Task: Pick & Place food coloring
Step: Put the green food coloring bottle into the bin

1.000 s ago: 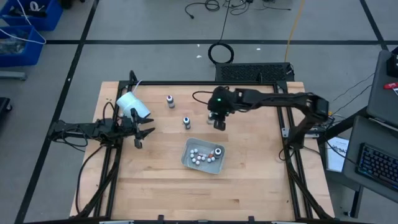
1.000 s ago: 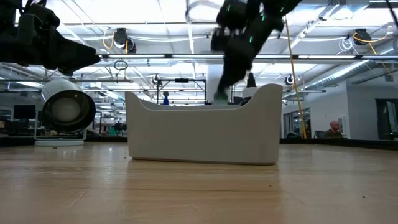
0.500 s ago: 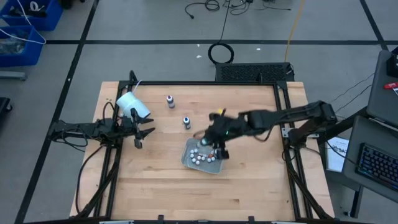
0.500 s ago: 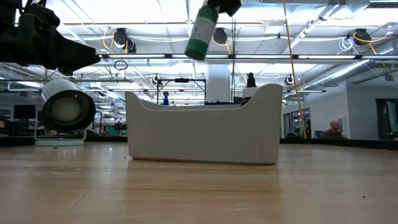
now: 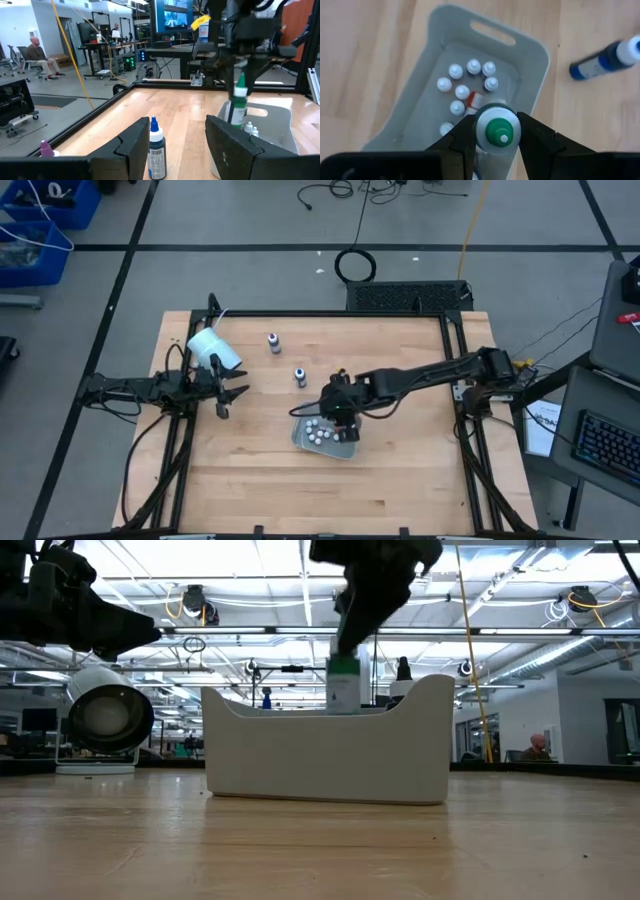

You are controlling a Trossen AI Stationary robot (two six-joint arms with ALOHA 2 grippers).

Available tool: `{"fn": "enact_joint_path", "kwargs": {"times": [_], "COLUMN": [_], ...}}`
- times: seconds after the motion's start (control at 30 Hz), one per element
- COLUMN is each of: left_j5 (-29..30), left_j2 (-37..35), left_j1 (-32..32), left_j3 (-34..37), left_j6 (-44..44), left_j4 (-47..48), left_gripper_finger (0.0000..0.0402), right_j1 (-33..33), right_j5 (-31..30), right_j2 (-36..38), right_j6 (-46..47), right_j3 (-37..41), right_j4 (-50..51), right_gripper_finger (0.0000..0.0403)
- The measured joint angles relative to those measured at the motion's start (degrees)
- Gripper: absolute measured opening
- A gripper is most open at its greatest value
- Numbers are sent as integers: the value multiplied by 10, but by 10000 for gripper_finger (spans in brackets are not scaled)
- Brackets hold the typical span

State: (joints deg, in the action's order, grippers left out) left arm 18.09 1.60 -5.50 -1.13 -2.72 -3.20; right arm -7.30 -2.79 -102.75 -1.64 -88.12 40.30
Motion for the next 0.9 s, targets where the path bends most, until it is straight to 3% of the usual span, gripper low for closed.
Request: {"fn": "enact_joint_path", "kwargs": {"times": [0.47, 0.9], "left_j5": [0, 0], "left_j2": [0, 0], "left_j1": [0, 0], "left_j3": [0, 0], "left_j6": [0, 0], "left_j4": [0, 0], "left_gripper_finger": [196, 196], "right_j1": [10, 18], "right_j5": [30, 61], "right_j2": [-22, -21], "right_j6": [12, 25], "right_j3": [10, 74], "right_j4": [11, -59], "right_gripper_finger": [109, 109]}}
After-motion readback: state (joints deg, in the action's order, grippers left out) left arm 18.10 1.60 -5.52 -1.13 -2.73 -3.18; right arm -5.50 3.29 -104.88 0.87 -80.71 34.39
